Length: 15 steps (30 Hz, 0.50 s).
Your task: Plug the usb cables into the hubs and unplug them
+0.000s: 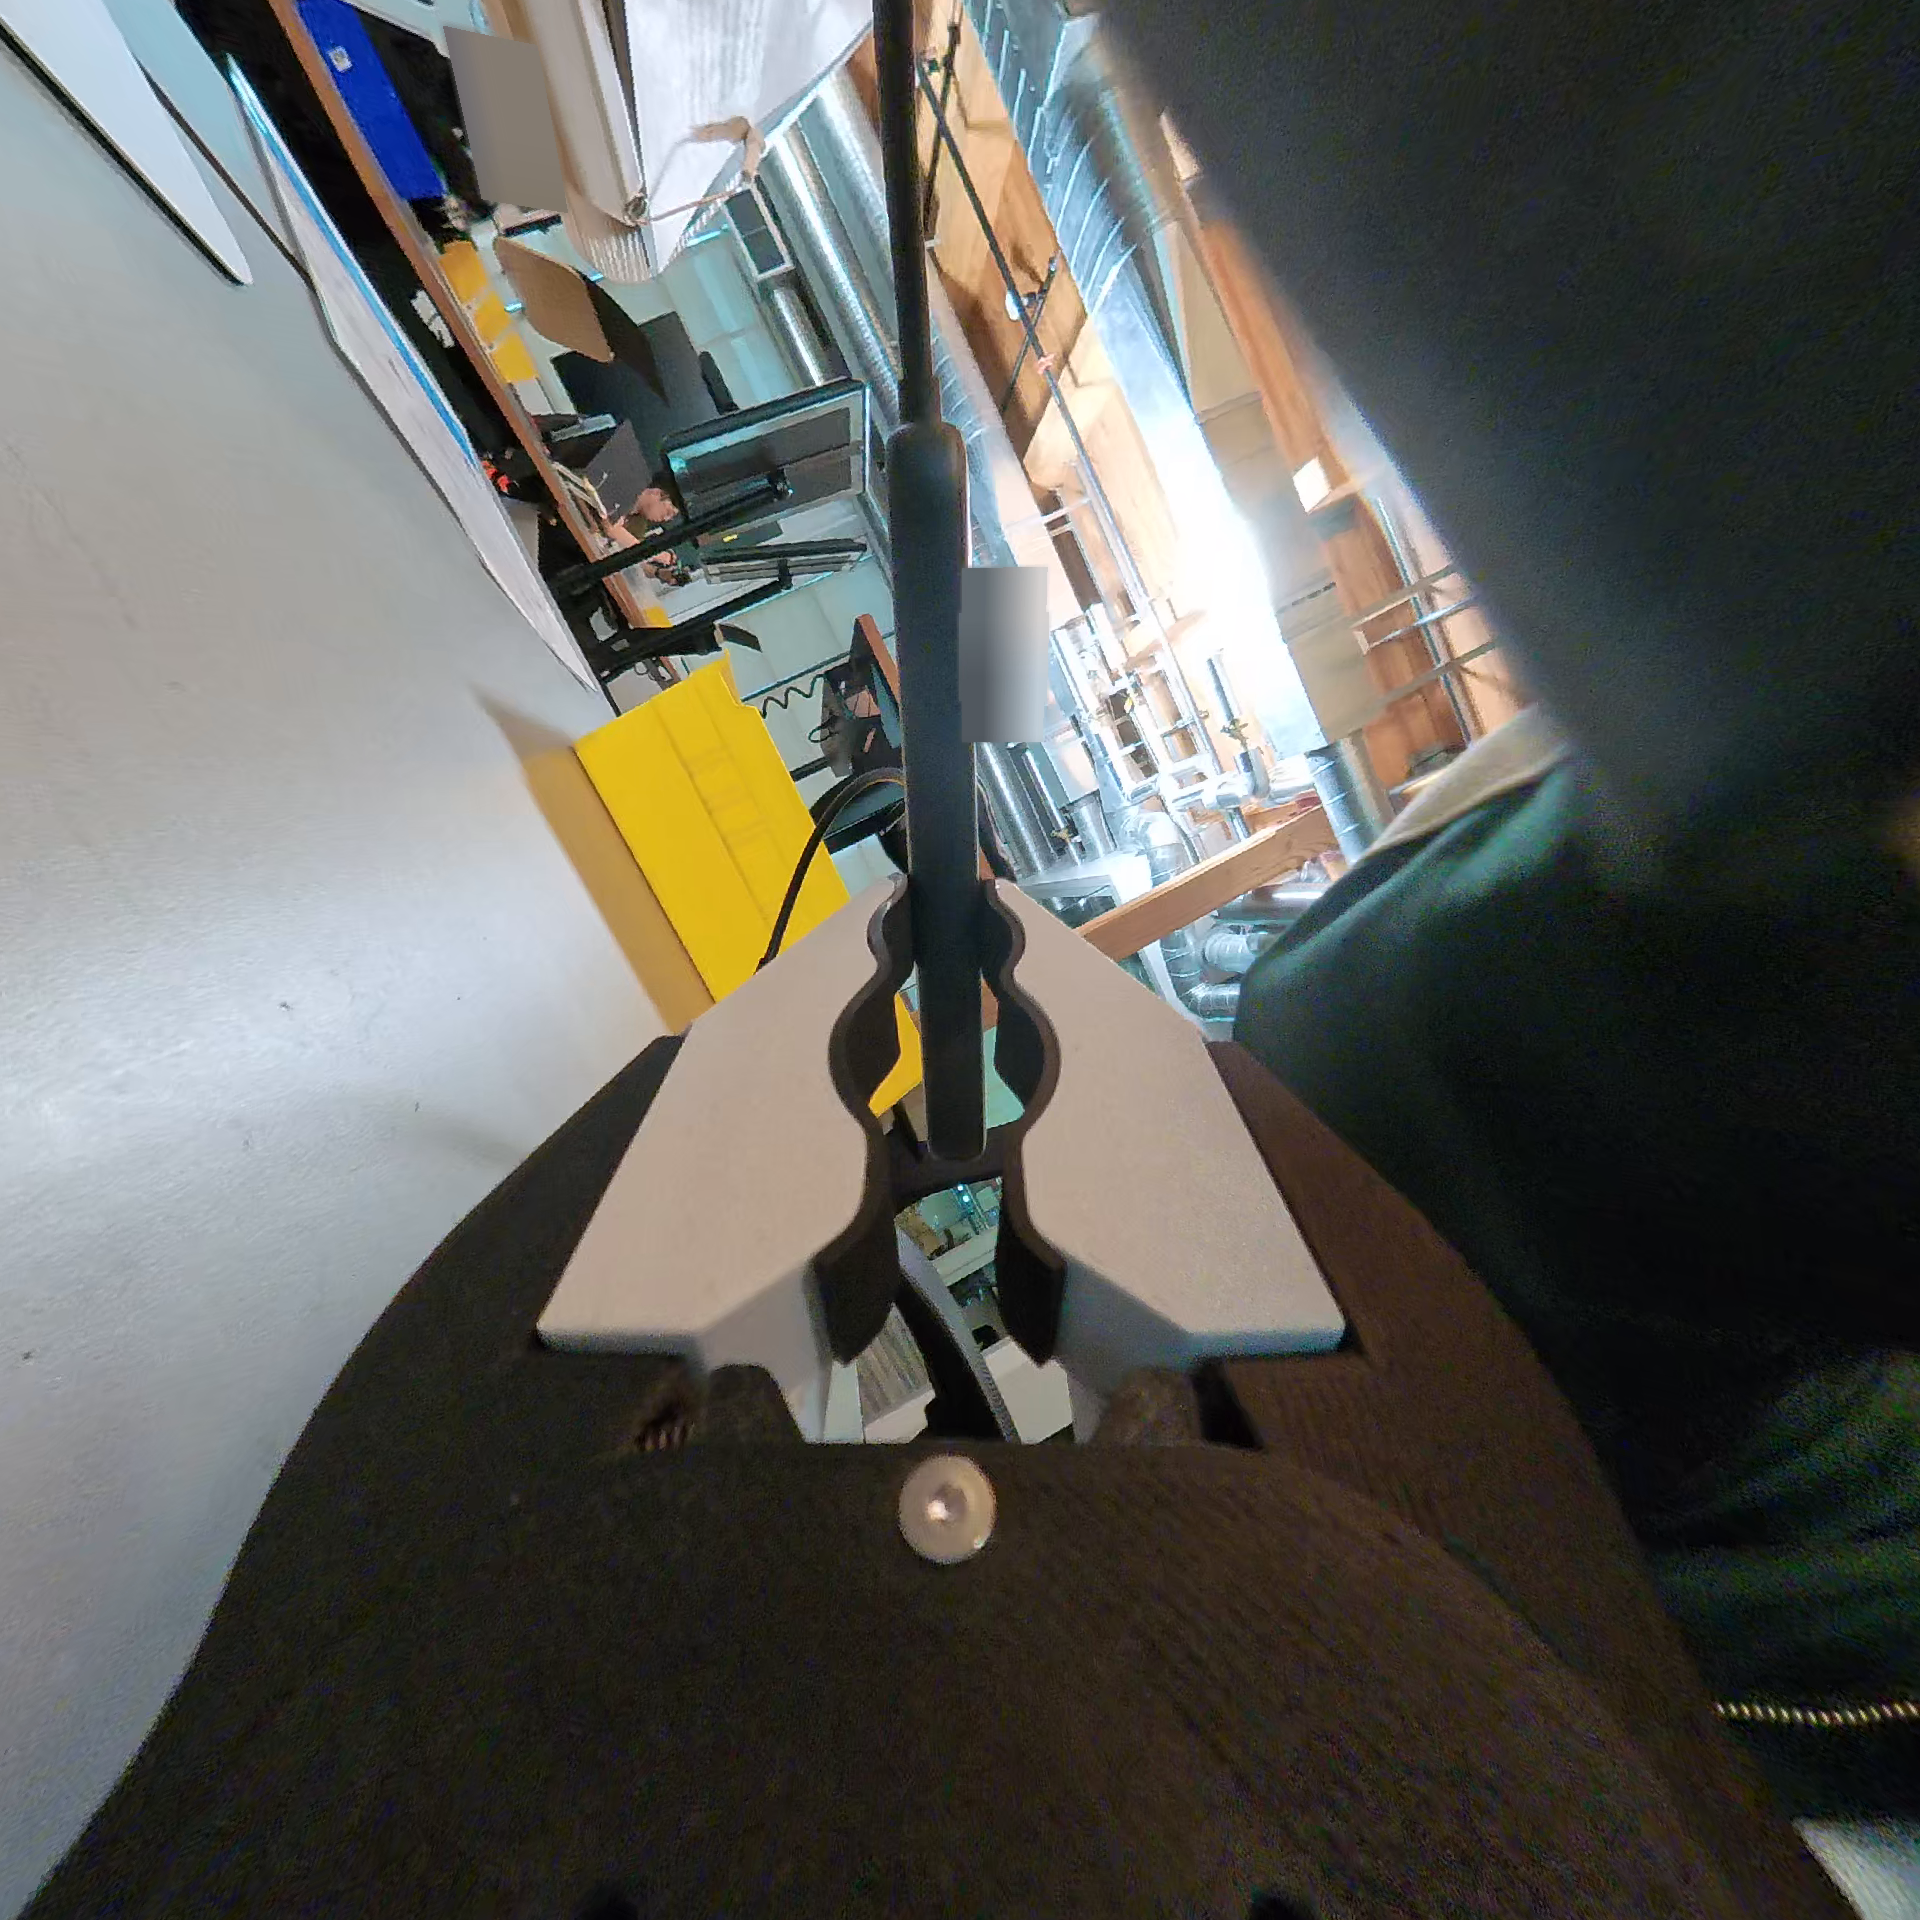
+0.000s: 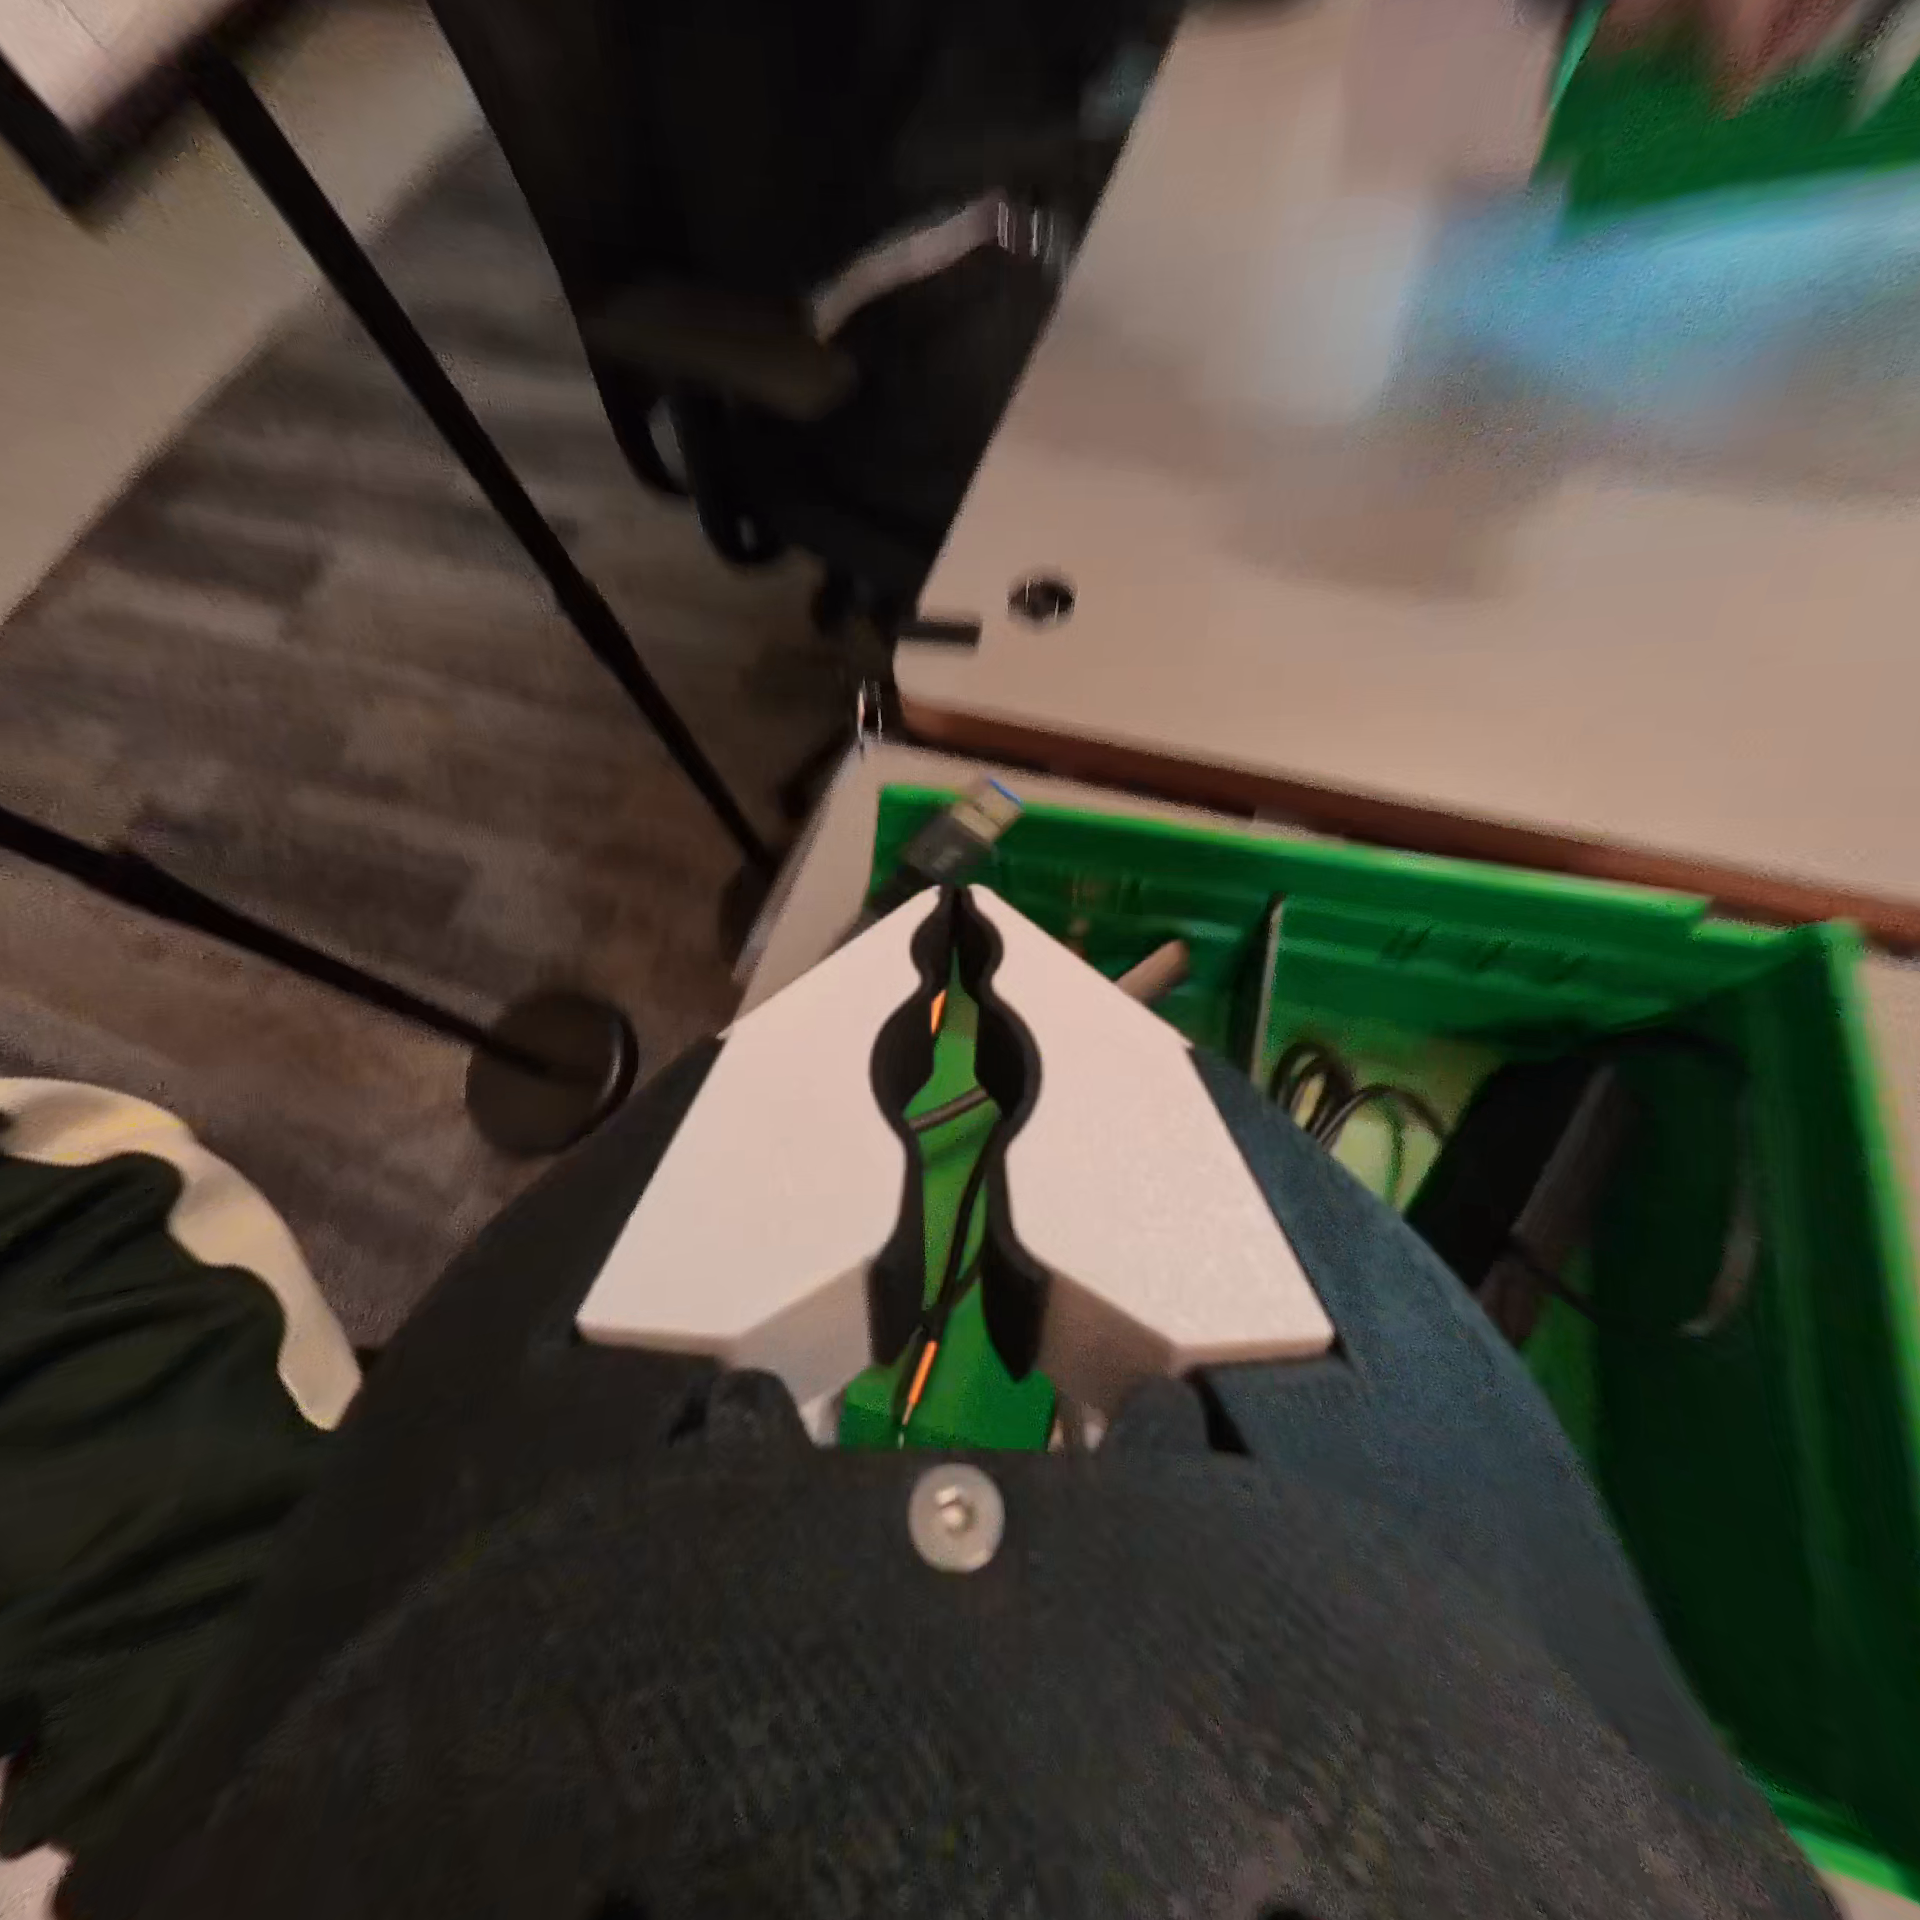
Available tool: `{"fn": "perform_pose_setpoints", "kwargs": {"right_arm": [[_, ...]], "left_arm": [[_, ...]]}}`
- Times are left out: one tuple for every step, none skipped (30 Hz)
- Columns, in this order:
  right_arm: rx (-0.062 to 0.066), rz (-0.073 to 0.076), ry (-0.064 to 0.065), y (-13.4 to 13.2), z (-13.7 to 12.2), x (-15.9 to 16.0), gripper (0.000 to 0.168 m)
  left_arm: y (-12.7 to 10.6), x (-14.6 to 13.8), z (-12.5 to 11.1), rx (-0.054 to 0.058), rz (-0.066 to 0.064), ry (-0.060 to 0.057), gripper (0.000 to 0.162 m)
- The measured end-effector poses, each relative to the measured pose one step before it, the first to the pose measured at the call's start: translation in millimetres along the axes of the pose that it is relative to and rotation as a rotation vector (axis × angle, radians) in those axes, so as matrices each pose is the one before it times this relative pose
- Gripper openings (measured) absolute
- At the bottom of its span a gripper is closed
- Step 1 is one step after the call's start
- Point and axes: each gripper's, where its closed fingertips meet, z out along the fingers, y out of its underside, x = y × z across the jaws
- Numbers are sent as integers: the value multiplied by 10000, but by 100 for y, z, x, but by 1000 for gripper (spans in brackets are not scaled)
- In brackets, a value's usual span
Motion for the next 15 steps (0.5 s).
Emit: {"fn": "perform_pose_setpoints", "kwargs": {"right_arm": [[681, 21, 45, -1388, -2263, 102, 0], [535, 153, 74, -1129, -2021, 243, 0], [387, 194, 64, -829, -1726, 249, 0], [207, 175, 167, -392, -1386, 370, 0], [15, 139, 201, 102, -963, 374, 0], [-123, 106, 120, 535, -534, 171, 0], [-193, 82, 48, 795, -124, -37, 0], [-243, 85, 12, 950, 222, -159, 0], [-285, 104, -41, 1007, 542, -267, 0], [-271, 96, -113, 939, 804, -385, 0], [-250, 91, -167, 823, 1042, -446, 0], [-308, 139, -205, 809, 1247, -446, 4], [-394, 191, -238, 809, 1425, -429, 11], [-417, 187, -250, 710, 1505, -385, 17], [-373, 134, -191, 543, 1539, -267, 21]], "left_arm": [[39, -6, 32, -10, 16, -8, 9], [59, -20, 52, -14, 9, -9, 9], [51, -24, 58, -20, 24, -14, 10], [46, -47, 71, -14, 36, -23, 10], [17, -60, 98, 7, 47, -32, 10], [18, -65, 109, 18, 52, -28, 9], [57, -17, 108, 0, 57, -8, 10], [93, 24, 96, -24, 60, 7, 9], [112, 25, 75, -40, 51, 1, 9], [82, -7, 52, -37, 42, -19, 9], [60, -6, 30, -29, 37, -26, 9], [28, 8, 5, -10, 21, -1, 10], [-9, 25, -15, 8, -3, 10, 10], [-58, 6, -39, 40, -8, 7, 10], [-114, 3, -54, 80, -3, 3, 10]]}}
